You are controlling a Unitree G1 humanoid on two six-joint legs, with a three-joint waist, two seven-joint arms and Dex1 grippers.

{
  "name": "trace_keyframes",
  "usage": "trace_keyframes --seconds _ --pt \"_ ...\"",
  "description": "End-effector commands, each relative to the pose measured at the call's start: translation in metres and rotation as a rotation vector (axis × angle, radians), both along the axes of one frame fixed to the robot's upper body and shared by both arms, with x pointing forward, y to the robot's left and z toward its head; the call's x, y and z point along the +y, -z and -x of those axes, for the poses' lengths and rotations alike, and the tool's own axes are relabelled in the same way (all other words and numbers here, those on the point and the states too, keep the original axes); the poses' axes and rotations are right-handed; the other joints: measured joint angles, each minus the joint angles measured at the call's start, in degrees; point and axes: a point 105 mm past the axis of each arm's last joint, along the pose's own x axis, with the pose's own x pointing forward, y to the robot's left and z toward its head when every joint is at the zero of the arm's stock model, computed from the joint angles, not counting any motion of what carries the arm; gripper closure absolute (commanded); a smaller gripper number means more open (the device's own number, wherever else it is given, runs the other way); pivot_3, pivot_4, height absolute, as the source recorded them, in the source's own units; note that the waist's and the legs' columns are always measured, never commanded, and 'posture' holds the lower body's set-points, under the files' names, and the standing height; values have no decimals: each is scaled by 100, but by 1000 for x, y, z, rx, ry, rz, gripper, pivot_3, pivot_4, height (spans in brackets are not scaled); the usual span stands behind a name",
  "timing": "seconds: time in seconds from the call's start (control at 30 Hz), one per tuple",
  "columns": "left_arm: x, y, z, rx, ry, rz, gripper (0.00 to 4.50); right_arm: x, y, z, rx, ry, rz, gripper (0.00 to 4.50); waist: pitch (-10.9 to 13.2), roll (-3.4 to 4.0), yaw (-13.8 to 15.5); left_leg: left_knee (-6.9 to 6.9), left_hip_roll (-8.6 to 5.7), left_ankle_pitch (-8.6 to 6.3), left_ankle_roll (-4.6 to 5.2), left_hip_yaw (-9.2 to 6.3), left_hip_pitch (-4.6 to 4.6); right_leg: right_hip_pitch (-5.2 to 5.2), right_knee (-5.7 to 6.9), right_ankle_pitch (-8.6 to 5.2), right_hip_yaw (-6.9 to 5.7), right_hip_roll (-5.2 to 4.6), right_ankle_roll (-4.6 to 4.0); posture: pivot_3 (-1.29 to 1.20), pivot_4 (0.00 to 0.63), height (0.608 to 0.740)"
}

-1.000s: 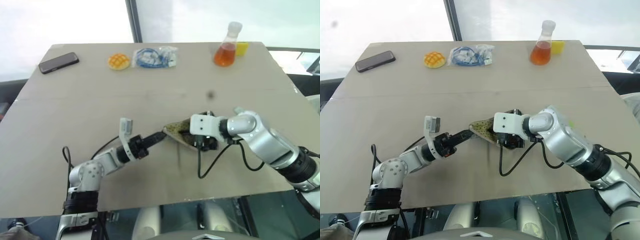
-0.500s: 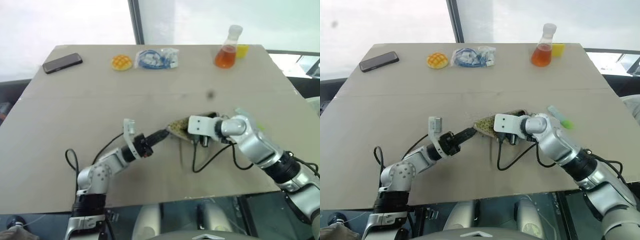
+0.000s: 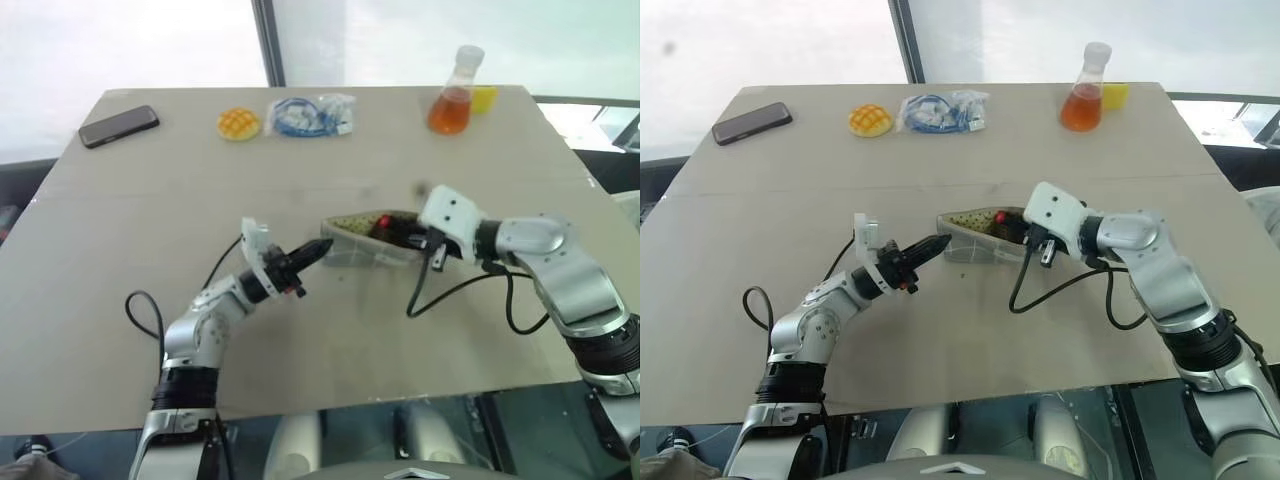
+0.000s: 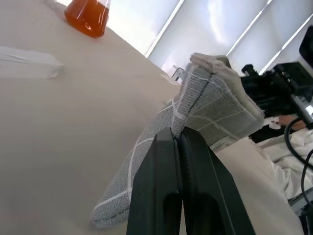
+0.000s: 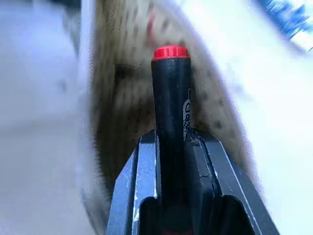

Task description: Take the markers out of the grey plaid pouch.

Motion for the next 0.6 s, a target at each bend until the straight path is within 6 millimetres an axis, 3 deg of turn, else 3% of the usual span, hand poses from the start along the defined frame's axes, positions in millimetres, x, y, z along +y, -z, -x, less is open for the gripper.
trace_keyframes --seconds 0.03,0.13,0.3,0.4,0.53,0.6 --pt "9 -3 -5 -86 -60 -76 4500 -11 -60 8 -42 20 -326 4258 0 0 0 0 1 0 0 0 0 0 0 0 0 1 0 0 150 740" --pt "17 -5 -9 -155 -123 -134 4500 -30 -95 16 -6 20 -611 4258 1 2 6 -1 2 0 0 0 -1 1 1 1 0 1 0 0 150 740" --pt "27 -17 -20 -271 -232 -202 4500 -58 -117 22 25 65 -814 4258 2 3 19 -9 2 -1 1 -1 0 1 0 1 -1 0 -1 0 150 740" --pt "37 -24 -30 -366 -317 -319 4500 -101 -110 -4 30 345 -849 4258 4 7 6 -11 2 0 1 1 -1 -2 0 1 0 0 -1 0 150 740" --pt "45 -26 -38 -411 -395 -377 4500 -136 -104 -21 68 532 -934 4258 8 13 4 -11 1 0 2 8 0 -3 -1 1 7 0 -1 0 150 740" --pt "49 -27 -41 -434 -435 -416 4500 -161 -73 -35 76 731 -773 4258 8 13 8 -12 1 0 2 9 -2 -3 -1 1 7 1 0 0 150 740"
